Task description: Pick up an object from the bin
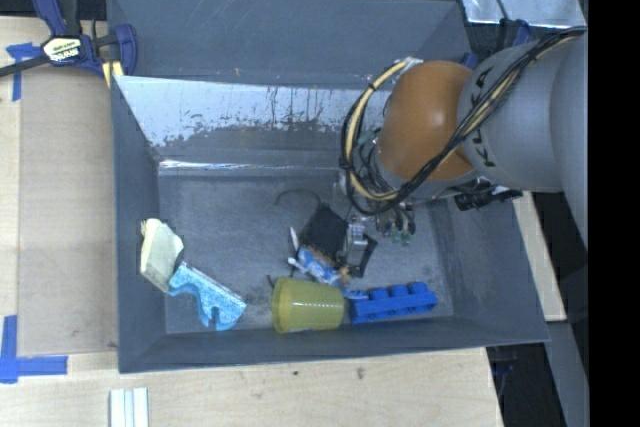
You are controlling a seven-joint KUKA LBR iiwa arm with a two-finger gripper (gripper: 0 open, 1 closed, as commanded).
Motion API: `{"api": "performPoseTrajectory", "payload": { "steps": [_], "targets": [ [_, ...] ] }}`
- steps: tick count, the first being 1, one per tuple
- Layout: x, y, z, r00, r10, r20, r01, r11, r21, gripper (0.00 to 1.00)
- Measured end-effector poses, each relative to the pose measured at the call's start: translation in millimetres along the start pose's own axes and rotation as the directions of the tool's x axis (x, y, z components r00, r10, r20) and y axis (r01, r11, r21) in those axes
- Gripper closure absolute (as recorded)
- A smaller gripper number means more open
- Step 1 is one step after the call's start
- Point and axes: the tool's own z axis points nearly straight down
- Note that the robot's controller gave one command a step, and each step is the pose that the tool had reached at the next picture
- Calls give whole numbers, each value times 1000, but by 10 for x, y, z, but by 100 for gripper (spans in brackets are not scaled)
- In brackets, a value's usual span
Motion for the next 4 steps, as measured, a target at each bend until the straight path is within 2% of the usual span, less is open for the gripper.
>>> {"api": "performPoseTrajectory", "payload": {
  "steps": [1,2,3,4],
  "targets": [
    [0,0,0,1000,0,0,0,1000,0,0],
    [-127,-26,36,998,65,2,-65,998,-1,0],
    [214,-162,120,993,-119,7,119,993,0,100],
    [214,-162,120,993,-119,7,119,993,0,100]
  ]
}}
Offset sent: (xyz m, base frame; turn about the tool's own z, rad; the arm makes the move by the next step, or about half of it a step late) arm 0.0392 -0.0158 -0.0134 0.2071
